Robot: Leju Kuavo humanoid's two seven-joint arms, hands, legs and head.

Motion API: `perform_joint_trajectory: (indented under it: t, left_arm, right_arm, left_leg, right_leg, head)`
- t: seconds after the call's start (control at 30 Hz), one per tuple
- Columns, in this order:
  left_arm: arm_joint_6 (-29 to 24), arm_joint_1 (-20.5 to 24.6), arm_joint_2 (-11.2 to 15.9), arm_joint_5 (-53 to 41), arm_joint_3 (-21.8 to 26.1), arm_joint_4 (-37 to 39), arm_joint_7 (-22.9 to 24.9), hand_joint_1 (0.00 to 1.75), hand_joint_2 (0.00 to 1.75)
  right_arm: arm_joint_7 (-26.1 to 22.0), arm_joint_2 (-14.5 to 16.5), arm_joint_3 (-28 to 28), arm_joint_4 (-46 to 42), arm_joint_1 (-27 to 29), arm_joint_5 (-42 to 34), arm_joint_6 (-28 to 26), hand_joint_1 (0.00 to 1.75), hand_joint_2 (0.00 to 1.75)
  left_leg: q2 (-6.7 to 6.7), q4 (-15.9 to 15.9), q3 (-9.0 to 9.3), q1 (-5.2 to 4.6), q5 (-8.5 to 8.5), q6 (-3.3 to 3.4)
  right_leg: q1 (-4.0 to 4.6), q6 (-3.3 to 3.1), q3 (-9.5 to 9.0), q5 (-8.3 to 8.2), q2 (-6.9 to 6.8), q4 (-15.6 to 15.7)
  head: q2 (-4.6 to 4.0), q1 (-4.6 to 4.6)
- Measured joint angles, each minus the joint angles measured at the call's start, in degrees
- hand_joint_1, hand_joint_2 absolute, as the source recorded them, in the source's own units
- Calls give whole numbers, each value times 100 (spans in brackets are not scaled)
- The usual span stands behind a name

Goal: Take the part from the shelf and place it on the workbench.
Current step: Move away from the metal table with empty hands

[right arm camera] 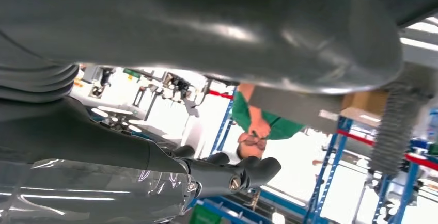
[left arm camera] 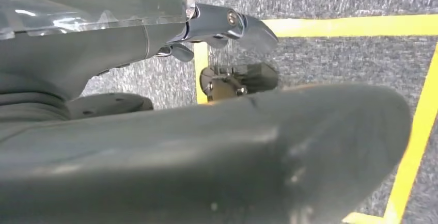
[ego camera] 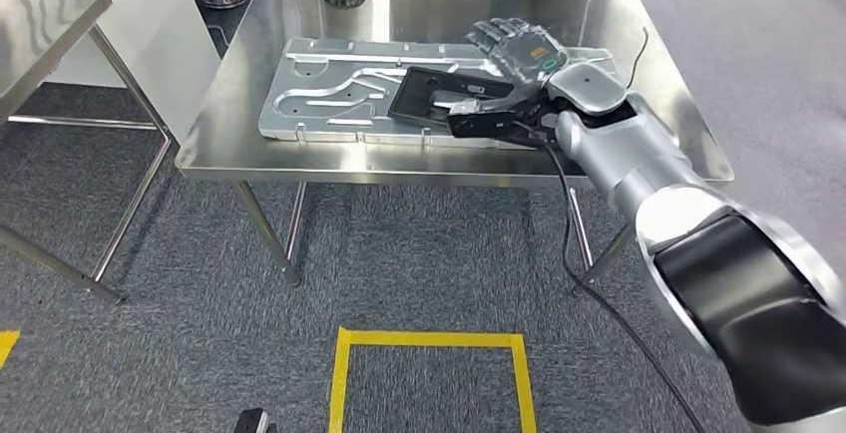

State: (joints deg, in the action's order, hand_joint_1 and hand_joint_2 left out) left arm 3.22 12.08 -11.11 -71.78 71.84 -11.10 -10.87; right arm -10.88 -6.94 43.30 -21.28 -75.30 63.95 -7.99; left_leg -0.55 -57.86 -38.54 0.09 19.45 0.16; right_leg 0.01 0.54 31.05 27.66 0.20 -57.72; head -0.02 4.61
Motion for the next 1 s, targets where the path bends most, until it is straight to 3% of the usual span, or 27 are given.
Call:
perform_joint_trajectory:
  t: [0.03,0.07,0.13,0.2,0.23,0.27,0.3,0.33,0.4,0.43,0.47,0.53,0.57,0.6,0.7,0.73,0.8,0.83,0.87,0.93,0.97,1.0]
  left_arm:
    - [-1,-12,-1,2,1,0,-2,0,0]
    - [-1,-25,-2,5,2,0,-3,0,0]
    - [-1,-45,-1,16,5,0,-8,0,0]
    - [-2,-53,-1,34,13,0,-15,0,0]
    - [-3,-56,0,45,20,0,-23,0,0]
    - [-6,-59,1,61,29,0,-34,0,0]
    - [-10,-62,3,77,39,0,-50,0,0]
    - [-15,-63,5,91,49,0,-68,0,0]
    - [-24,-60,14,118,76,0,-105,0,0]
    - [-28,-64,18,134,95,0,-124,0,0]
    - [-30,-74,21,150,115,0,-137,0,0]
    - [-32,-116,26,183,146,0,-164,0,0]
    - [-33,-134,29,193,158,0,-173,0,0]
    - [-34,-147,32,203,167,0,-184,0,0]
    - [-30,-172,39,216,192,0,-196,0,0]
    - [-28,-185,40,217,202,0,-198,0,0]
    - [-26,-209,42,212,223,0,-198,0,0]
    - [-25,-217,43,207,231,0,-197,0,0]
    - [-25,-223,42,198,235,0,-192,0,0]
    - [-25,-228,40,177,238,0,-184,0,0]
    - [-24,-229,39,165,238,0,-175,0,0]
    - [-24,-232,32,153,238,1,-163,0,0]
  right_arm:
    - [4,-9,-11,4,-10,-3,7,0,0]
    - [8,-15,-22,7,-20,-5,13,0,0]
    - [13,-26,-52,12,-35,-15,15,0,0]
    - [17,-45,-86,21,-41,-27,19,0,0]
    - [20,-55,-98,27,-40,-32,22,0,0]
    - [22,-65,-110,32,-40,-41,25,0,0]
    - [25,-85,-126,37,-40,-52,27,0,0]
    - [31,-114,-149,39,-41,-69,25,0,0]
    - [47,-208,-216,40,-50,-113,10,0,0]
    - [62,-274,-257,44,-56,-143,-4,0,0]
    - [74,-341,-298,49,-60,-177,-25,0,0]
    - [92,-494,-375,74,-57,-254,-75,0,0]
    - [92,-579,-412,92,-53,-295,-102,0,0]
    - [90,-687,-455,111,-45,-344,-133,0,0]
    - [59,-1092,-650,153,91,-669,-337,0,0]
    - [16,-1252,-769,161,229,-881,-444,0,0]
    - [-145,-1602,-1127,175,666,-1424,-659,0,0]
    - [-242,-1785,-1356,185,936,-1720,-745,0,0]
    - [-339,-1963,-1608,196,1228,-2030,-811,0,0]
    - [-514,-2238,-2120,214,1820,-2607,-910,0,0]
    - [-582,-2335,-2382,224,2155,-2880,-965,0,0]
    - [-633,-2389,-2638,236,2501,-3135,-1027,0,0]
  left_leg:
    - [-7,-4,-25,10,6,-29]
    - [-7,-79,-75,14,118,-53]
    - [3,-565,-237,31,650,-90]
    - [11,-1336,-396,43,1150,-123]
    - [12,-1622,-409,47,1212,-136]
    - [13,-1739,-343,48,1146,-142]
    - [14,-1665,-189,49,1004,-142]
    - [17,-1390,67,50,869,-136]
    - [16,-567,689,33,898,-95]
    - [12,-247,899,17,977,-65]
    - [5,-68,1000,-3,1050,-30]
    - [6,-12,946,-11,976,59]
    - [14,-4,899,-7,911,111]
    - [24,12,830,2,829,163]
    - [29,17,558,-10,591,248]
    - [23,15,462,-16,516,256]
    - [-7,11,273,-25,370,259]
    - [-31,11,187,-31,300,257]
    - [-57,8,118,-38,237,248]
    - [-105,5,35,-47,135,210]
    - [-113,17,18,-32,81,179]
    - [-119,39,8,-8,23,144]
  right_leg:
    - [1,-37,28,-64,-18,39]
    - [-9,-80,73,-137,-38,70]
    - [-23,-144,206,-294,-68,107]
    - [-18,-158,380,-435,-73,101]
    - [-17,-154,474,-503,-75,92]
    - [-18,-144,574,-572,-76,79]
    - [-20,-131,671,-640,-75,65]
    - [-22,-112,762,-706,-75,47]
    - [-12,-55,904,-820,-80,7]
    - [-6,-21,939,-877,-89,-1]
    - [-3,16,955,-932,-102,6]
    - [-19,86,966,-1022,-113,31]
    - [-33,119,998,-957,-102,-6]
    - [-47,150,1059,-762,-86,-148]
    - [-72,229,1298,131,-52,-1148]
    - [-78,247,1322,230,-48,-1477]
    - [-87,260,1145,47,-44,-1685]
    - [-90,247,917,-90,-44,-1506]
    - [-84,214,573,-121,-46,-1138]
    - [-41,146,-109,70,-64,-243]
    - [0,116,-316,163,-76,75]
    - [43,92,-383,180,-92,242]
  head:
    - [0,0]
    - [0,0]
    - [0,1]
    - [0,1]
    - [0,1]
    - [0,1]
    - [0,1]
    - [0,1]
    - [0,1]
    - [0,0]
    - [0,1]
    - [0,0]
    - [0,0]
    - [0,-1]
    - [0,1]
    - [0,1]
    - [0,1]
    - [0,1]
    - [0,1]
    - [0,0]
    - [0,0]
    - [0,0]
